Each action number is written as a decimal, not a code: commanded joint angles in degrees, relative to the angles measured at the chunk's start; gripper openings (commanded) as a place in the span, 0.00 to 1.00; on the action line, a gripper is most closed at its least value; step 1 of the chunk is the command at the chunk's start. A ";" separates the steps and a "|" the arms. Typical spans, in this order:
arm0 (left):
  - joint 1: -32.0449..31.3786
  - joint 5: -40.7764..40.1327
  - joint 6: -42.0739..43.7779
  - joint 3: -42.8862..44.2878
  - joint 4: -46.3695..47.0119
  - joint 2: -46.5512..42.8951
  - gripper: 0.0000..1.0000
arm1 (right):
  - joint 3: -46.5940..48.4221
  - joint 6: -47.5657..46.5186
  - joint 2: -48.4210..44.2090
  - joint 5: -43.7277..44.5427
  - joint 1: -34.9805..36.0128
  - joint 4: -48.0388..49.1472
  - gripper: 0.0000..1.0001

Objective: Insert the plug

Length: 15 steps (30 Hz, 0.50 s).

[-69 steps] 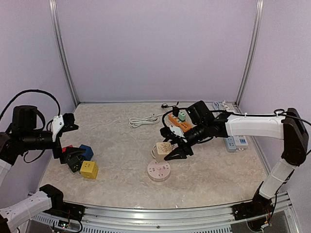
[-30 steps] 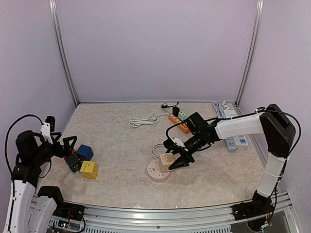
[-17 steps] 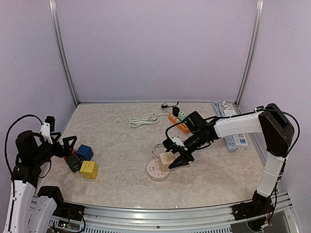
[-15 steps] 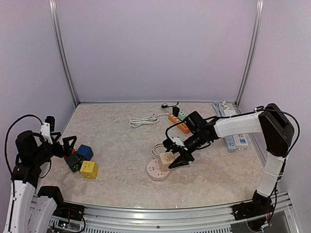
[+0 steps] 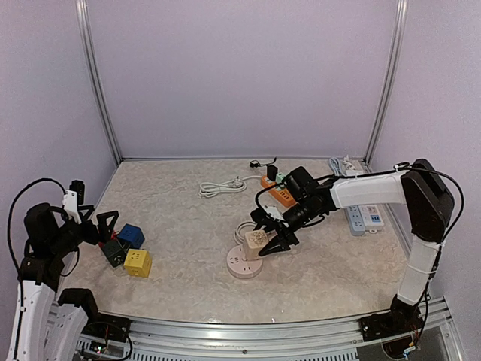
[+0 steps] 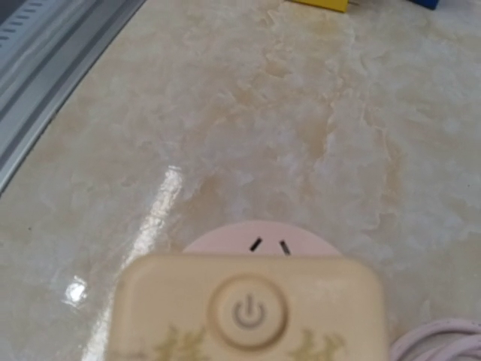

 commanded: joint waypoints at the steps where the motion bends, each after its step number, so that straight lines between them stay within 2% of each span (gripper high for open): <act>1: 0.46 0.66 -0.53 -0.58 1.02 -0.62 0.99 | 1.31 -0.29 -1.89 -1.89 -0.66 -1.59 0.00; 15: 0.53 0.79 -0.55 -0.65 1.02 -0.81 0.99 | 0.67 0.72 2.60 3.04 -0.67 -1.54 0.00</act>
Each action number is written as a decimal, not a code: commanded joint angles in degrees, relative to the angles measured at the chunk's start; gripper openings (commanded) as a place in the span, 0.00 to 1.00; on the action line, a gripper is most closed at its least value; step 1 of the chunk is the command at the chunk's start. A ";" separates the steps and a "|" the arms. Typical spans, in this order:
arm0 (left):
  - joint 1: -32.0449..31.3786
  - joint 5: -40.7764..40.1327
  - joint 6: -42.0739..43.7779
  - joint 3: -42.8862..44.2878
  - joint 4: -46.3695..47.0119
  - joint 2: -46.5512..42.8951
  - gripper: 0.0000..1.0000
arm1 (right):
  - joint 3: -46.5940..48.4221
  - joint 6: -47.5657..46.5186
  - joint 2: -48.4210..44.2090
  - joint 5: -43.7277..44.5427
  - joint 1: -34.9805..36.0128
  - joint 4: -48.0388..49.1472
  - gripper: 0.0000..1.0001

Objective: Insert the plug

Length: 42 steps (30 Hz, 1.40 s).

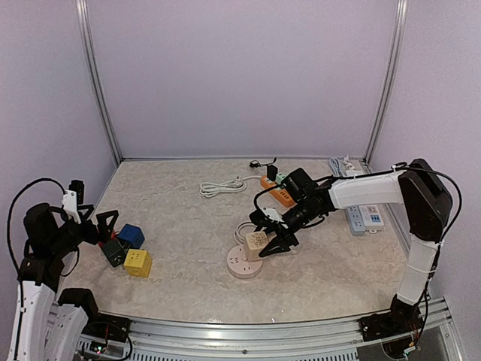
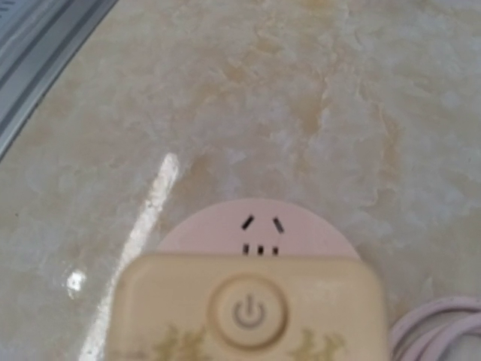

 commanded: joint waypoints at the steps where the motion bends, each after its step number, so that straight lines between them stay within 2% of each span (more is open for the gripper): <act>1: 0.46 0.72 -0.46 -0.69 0.78 -0.49 0.99 | 0.69 0.12 2.27 1.30 -0.64 -1.33 0.00; 12: 0.48 0.81 -0.38 -0.68 0.90 -0.77 0.99 | 0.42 -0.65 3.23 3.05 -0.64 -2.83 0.00; 20: 0.49 0.81 -0.45 -0.69 0.85 -0.73 0.99 | -1.15 -0.67 8.68 12.52 2.08 -6.47 0.00; 25: 0.58 0.83 -0.45 -0.68 0.89 -0.45 0.99 | -3.04 0.51 9.33 12.94 2.75 -5.19 0.00; 33: 0.59 0.85 -0.44 -0.68 0.91 -0.46 0.99 | 0.81 0.64 12.63 19.88 6.25 -8.14 0.00; 42: 0.59 0.94 -0.37 -0.73 0.87 -0.77 0.99 | 1.46 2.31 13.82 20.38 6.56 -8.05 0.00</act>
